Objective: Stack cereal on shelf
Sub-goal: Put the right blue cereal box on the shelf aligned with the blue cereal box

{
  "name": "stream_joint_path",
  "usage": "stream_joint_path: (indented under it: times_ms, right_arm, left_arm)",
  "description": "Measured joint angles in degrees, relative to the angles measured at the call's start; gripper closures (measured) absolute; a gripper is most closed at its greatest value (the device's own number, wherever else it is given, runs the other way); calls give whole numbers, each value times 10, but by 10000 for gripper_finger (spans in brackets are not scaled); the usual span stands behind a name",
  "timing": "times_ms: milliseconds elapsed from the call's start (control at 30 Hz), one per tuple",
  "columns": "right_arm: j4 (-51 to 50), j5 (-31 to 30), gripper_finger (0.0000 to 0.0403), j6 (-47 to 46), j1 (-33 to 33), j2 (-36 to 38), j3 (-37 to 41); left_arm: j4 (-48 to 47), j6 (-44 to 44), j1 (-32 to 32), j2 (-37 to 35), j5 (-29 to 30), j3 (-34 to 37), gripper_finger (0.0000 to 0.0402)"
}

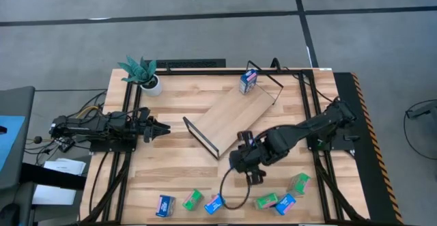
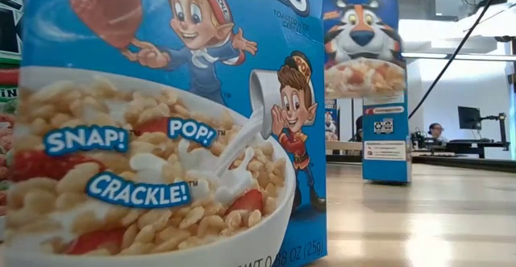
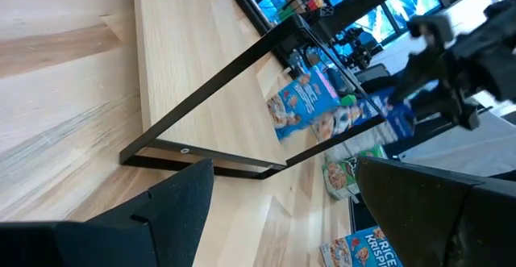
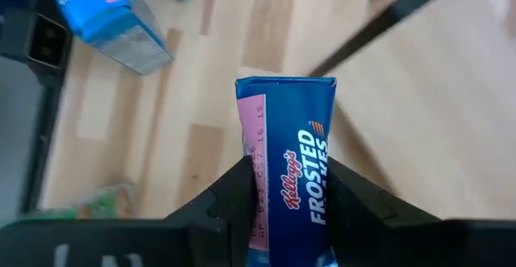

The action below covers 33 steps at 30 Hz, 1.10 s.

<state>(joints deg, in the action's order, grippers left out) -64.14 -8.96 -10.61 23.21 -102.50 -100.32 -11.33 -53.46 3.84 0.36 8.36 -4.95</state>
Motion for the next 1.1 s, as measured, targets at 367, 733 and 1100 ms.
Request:
stream_joint_path:
  times_ms: [367, 733, 1100]
  right_arm:
    - [-40, -1, 251, 141, -65, 2, -96]
    - [-117, -4, 252, 297, -158, 59, -115]
    - [-158, -3, 249, 409, -269, 88, -113]
  left_arm:
    - [0, 19, 0, 0, 0, 0, 109]
    - [3, 22, 0, 0, 15, 0, 109]
    - [2, 45, 0, 1, 43, 0, 109]
